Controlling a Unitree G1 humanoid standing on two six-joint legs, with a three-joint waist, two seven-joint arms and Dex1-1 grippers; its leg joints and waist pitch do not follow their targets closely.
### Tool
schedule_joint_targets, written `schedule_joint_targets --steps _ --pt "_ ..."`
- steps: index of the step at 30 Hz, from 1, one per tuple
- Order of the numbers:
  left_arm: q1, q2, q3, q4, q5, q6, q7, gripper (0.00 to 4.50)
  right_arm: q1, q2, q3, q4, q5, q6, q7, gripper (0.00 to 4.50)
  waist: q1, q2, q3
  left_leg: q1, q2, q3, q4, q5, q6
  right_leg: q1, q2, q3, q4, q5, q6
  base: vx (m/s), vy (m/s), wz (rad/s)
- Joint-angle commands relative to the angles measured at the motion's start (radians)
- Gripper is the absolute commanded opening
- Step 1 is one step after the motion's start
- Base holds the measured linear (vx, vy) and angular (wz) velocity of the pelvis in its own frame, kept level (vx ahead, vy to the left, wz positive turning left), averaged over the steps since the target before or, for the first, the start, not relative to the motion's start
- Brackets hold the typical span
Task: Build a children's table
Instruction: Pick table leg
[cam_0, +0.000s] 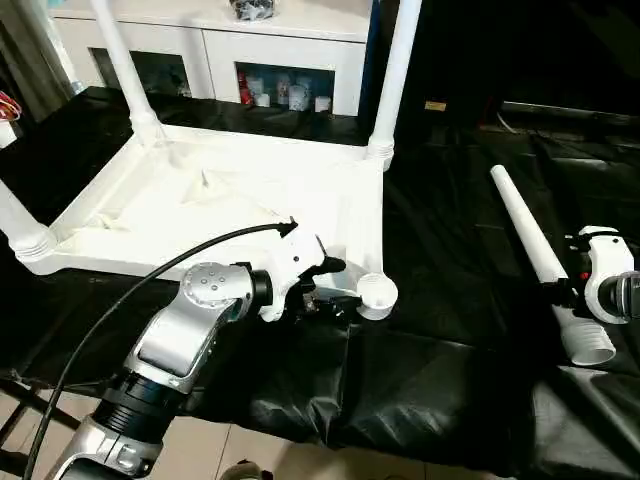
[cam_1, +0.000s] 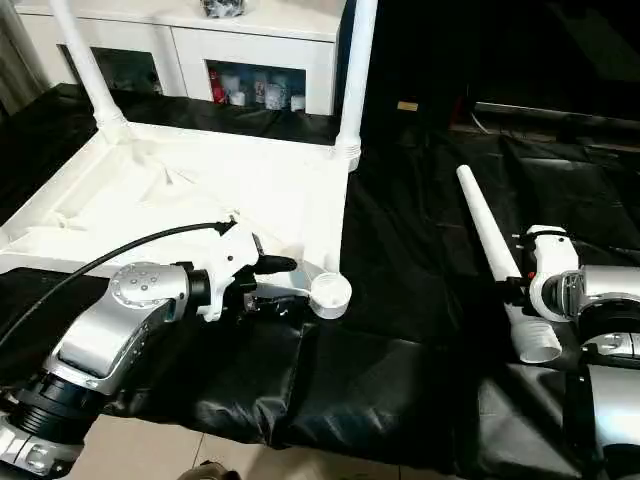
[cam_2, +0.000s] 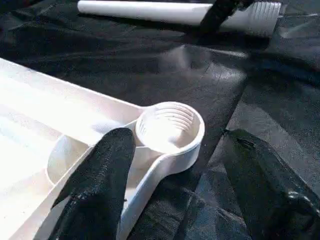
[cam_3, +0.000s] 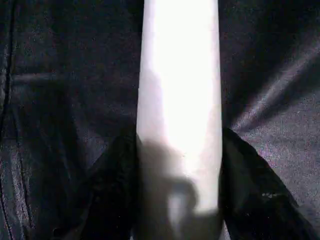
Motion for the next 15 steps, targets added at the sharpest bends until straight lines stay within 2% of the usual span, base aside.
schedule_joint_targets --steps 1,4,5,6,7,8,9,10,11,12,14,15 --pt "-0.017 0.007 -0.003 -0.02 -0.008 0.009 -0.002 3.2 -0.011 -0.007 -0.016 0.014 0.013 -0.001 -0.01 1.84 0.004 -0.02 -0.074 0.01 0.046 -0.009 -0.05 -0.098 0.065 0.059 -0.082 0.053 -0.075 -0.194 -0.21 0.0 0.0 0.0" --pt "-0.032 -0.01 0.015 -0.007 -0.022 0.001 0.014 3.2 -0.011 -0.01 -0.074 -0.006 0.06 -0.021 -0.013 1.84 0.005 -0.019 -0.074 0.011 0.046 -0.008 -0.05 -0.103 0.065 0.06 -0.082 0.053 -0.076 -0.189 -0.21 0.0 0.0 0.0" --pt "-0.045 -0.022 0.028 0.005 -0.025 -0.005 0.031 3.2 -0.011 -0.004 -0.11 -0.024 0.095 -0.035 0.002 1.84 0.007 -0.015 -0.075 0.011 0.046 -0.008 -0.048 -0.107 0.064 0.061 -0.083 0.054 -0.077 -0.183 -0.21 0.0 0.0 0.0" --pt "-0.055 -0.033 0.039 0.016 -0.027 -0.01 0.047 3.2 -0.009 0.002 -0.141 -0.043 0.127 -0.043 0.016 1.84 0.008 -0.016 -0.076 0.011 0.047 -0.009 -0.048 -0.109 0.065 0.061 -0.083 0.054 -0.076 -0.18 -0.211 0.0 0.0 0.0" --pt "-0.055 -0.033 0.039 0.016 -0.027 -0.01 0.047 3.2 -0.009 0.002 -0.141 -0.043 0.127 -0.043 0.016 1.84 0.008 -0.017 -0.076 0.01 0.046 -0.009 -0.048 -0.11 0.068 0.062 -0.082 0.053 -0.074 -0.178 -0.211 0.0 0.0 0.0" --pt "-0.086 -0.071 0.077 0.051 -0.037 -0.006 0.102 3.2 0.003 0.026 -0.194 -0.103 0.194 -0.055 0.072 1.84 0.008 -0.01 -0.075 0.008 0.045 -0.009 -0.047 -0.114 0.071 0.063 -0.081 0.052 -0.076 -0.176 -0.21 0.0 0.0 0.0" --pt "-0.089 -0.075 0.081 0.055 -0.038 -0.006 0.109 3.2 0.006 0.031 -0.199 -0.114 0.203 -0.059 0.082 1.84 0.007 -0.013 -0.075 0.008 0.044 -0.008 -0.046 -0.117 0.074 0.064 -0.08 0.052 -0.078 -0.173 -0.206 0.0 0.0 0.0" --pt "-0.115 -0.113 0.116 0.084 -0.052 -0.002 0.161 3.2 0.038 0.067 -0.242 -0.198 0.27 -0.094 0.152 1.84 0.008 -0.012 -0.075 0.006 0.044 -0.01 -0.047 -0.116 0.075 0.065 -0.08 0.05 -0.075 -0.172 -0.205 0.0 0.0 0.0" --pt "-0.13 -0.136 0.137 0.101 -0.064 0.005 0.191 3.2 0.063 0.091 -0.262 -0.254 0.305 -0.128 0.186 1.84 0.008 -0.016 -0.077 0.002 0.043 -0.01 -0.047 -0.115 0.09 0.069 -0.082 0.049 -0.079 -0.177 -0.18 0.0 0.0 0.0" --pt "-0.138 -0.147 0.148 0.11 -0.07 0.009 0.205 3.2 0.076 0.103 -0.271 -0.282 0.321 -0.146 0.202 1.84 0.011 -0.014 -0.078 0.005 0.044 -0.01 -0.045 -0.109 0.092 0.066 -0.083 0.049 -0.078 -0.179 -0.178 0.0 0.0 0.0" --pt "-0.164 -0.189 0.183 0.129 -0.116 0.035 0.226 3.2 0.133 0.159 -0.304 -0.417 0.411 -0.145 0.278 1.84 0.014 -0.014 -0.08 0.006 0.046 -0.011 -0.046 -0.09 0.101 0.065 -0.081 0.049 -0.076 -0.165 -0.186 0.0 0.0 0.0" --pt "-0.174 -0.206 0.197 0.133 -0.139 0.049 0.228 3.2 0.156 0.184 -0.314 -0.475 0.45 -0.136 0.308 1.84 0.021 -0.012 -0.082 0.01 0.049 -0.011 -0.045 -0.083 0.106 0.062 -0.083 0.049 -0.074 -0.155 -0.194 0.0 0.0 0.0"
